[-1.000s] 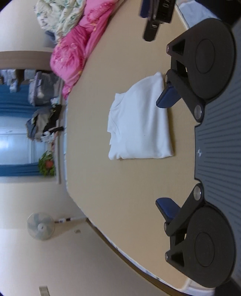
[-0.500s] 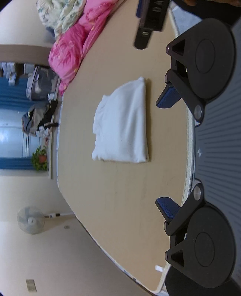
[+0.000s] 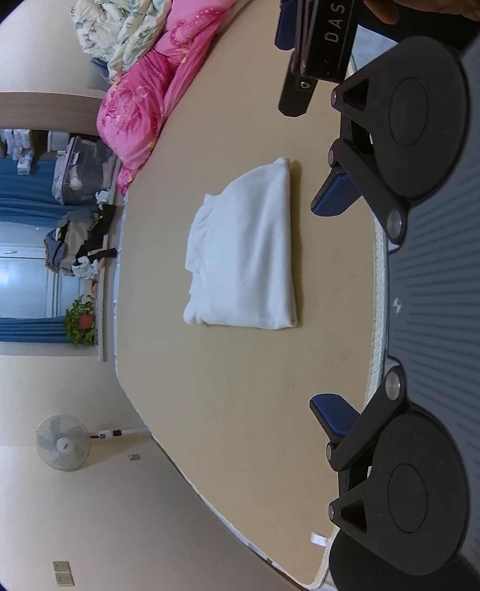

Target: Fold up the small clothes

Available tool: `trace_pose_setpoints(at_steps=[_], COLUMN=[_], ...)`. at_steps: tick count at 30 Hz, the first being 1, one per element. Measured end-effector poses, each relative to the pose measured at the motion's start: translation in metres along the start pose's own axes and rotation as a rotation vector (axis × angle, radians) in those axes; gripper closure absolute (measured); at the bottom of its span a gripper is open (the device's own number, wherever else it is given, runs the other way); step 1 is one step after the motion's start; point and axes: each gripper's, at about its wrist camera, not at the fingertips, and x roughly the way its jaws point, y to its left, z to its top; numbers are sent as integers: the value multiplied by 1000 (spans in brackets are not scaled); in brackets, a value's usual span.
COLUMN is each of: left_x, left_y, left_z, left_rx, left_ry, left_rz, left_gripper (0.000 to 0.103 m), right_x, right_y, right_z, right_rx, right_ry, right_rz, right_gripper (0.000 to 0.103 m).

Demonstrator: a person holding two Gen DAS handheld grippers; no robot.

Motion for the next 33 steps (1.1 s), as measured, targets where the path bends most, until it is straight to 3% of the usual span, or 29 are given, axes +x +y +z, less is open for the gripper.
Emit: trace_pose_setpoints(at_steps=[33], left_x=[2], left_y=[1], left_z=[1], left_rx=[-2], left_ry=[-16], left_rz=[-22], left_gripper=[1], right_x=[-1], right_y=[-10], right_z=[0], right_rx=[-21], right_ry=[9], right_rz=[20], right_gripper=[10])
